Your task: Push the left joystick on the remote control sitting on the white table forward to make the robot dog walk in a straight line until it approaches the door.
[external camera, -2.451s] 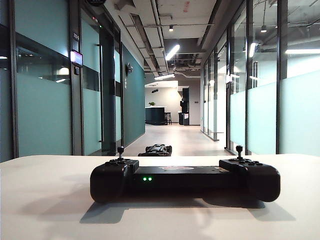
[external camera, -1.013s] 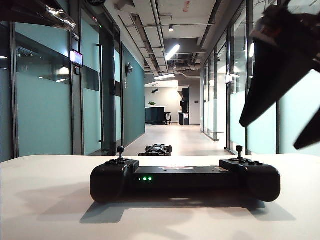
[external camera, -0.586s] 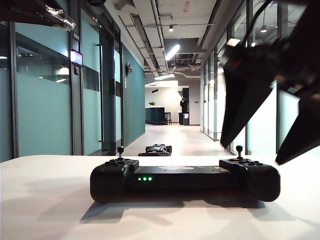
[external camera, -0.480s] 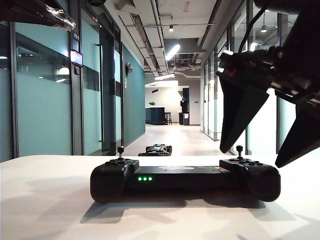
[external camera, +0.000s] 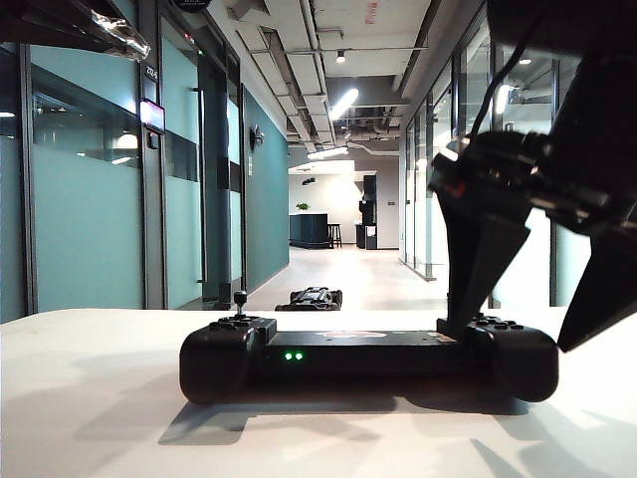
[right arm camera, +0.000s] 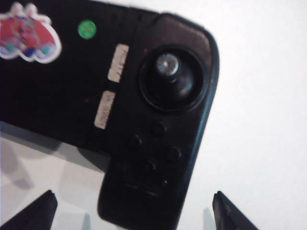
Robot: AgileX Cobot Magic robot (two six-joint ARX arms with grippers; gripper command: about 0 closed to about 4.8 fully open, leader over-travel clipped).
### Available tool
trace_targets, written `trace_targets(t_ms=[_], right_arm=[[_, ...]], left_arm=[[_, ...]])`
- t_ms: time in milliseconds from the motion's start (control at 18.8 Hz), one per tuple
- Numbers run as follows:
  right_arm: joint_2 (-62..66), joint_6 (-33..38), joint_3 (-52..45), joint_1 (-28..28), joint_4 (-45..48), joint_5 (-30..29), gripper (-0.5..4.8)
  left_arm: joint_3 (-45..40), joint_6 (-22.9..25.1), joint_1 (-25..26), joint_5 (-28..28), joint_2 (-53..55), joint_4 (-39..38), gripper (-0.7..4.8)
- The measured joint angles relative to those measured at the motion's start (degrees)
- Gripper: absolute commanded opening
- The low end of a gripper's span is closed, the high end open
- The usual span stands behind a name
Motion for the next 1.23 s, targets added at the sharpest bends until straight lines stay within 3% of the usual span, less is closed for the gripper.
trace_targets(t_ms=[480, 799, 959, 1119, 1226], right_arm=[[4.8, 0.0, 0.0, 0.0, 3.5, -1.1, 4.39], [5.1, 0.0, 0.0, 0.0, 3.4, -0.7, 3.16], [5.1, 0.0, 0.0, -0.1, 3.5, -0.4, 2.86], [5.0, -0.3, 0.1, -0.1, 3.8, 1.0, 1.95], [5.0, -0.5, 0.1, -0.1, 4.1, 1.2, 1.65]], left_arm=[[0.0, 0.0, 0.0, 0.0, 0.0, 0.0, -0.06], [0.0, 0.0, 0.0, 0.0, 0.0, 0.0, -0.05], [0.0, 0.0, 0.0, 0.0, 0.0, -0.9, -0.05], [0.0, 0.0, 0.0, 0.0, 0.0, -1.2, -0.05], [0.0, 0.0, 0.0, 0.0, 0.0, -1.2, -0.05]])
